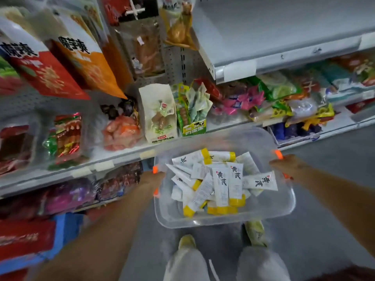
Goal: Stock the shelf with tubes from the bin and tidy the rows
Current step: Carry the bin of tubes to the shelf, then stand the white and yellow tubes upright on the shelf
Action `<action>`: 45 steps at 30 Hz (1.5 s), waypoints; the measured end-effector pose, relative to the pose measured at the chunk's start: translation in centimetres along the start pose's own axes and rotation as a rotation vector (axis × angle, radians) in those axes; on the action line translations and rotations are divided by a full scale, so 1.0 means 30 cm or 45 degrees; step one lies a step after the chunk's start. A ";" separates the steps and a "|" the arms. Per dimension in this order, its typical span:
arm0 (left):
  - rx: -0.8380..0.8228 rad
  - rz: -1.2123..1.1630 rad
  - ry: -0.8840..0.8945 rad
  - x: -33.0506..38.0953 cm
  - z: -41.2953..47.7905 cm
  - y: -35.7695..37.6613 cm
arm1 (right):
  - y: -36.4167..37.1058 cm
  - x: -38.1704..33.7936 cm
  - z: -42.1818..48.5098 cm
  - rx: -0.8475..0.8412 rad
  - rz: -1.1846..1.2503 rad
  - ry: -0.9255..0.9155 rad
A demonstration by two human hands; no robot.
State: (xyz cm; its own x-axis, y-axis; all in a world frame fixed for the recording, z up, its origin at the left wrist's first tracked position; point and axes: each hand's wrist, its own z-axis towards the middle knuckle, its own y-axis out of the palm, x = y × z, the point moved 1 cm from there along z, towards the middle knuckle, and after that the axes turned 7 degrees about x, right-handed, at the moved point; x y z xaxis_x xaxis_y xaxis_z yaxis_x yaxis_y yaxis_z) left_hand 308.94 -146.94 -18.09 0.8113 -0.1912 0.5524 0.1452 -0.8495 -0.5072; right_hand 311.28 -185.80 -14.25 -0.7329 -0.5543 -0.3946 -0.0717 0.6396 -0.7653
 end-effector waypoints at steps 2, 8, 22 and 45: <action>0.025 0.005 -0.046 0.030 0.042 0.066 | 0.011 -0.033 0.112 -0.041 -0.025 -0.020; 0.070 -0.004 -0.113 0.053 0.121 0.209 | 0.067 -0.073 0.356 -0.158 -0.062 -0.069; 0.253 0.695 0.375 0.041 -0.072 0.582 | 0.290 -0.093 0.274 -0.546 -0.677 -0.714; -0.039 -0.061 -0.081 0.109 -0.196 0.465 | 0.243 -0.138 0.127 -0.681 0.213 0.113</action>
State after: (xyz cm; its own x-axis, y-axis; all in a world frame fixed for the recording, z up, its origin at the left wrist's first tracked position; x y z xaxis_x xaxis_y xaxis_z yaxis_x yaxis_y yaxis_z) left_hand 310.29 -162.32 -19.48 0.8383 -0.1192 0.5321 0.1680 -0.8719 -0.4599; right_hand 316.37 -180.86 -20.14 -0.8161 -0.3901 -0.4263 -0.2657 0.9084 -0.3228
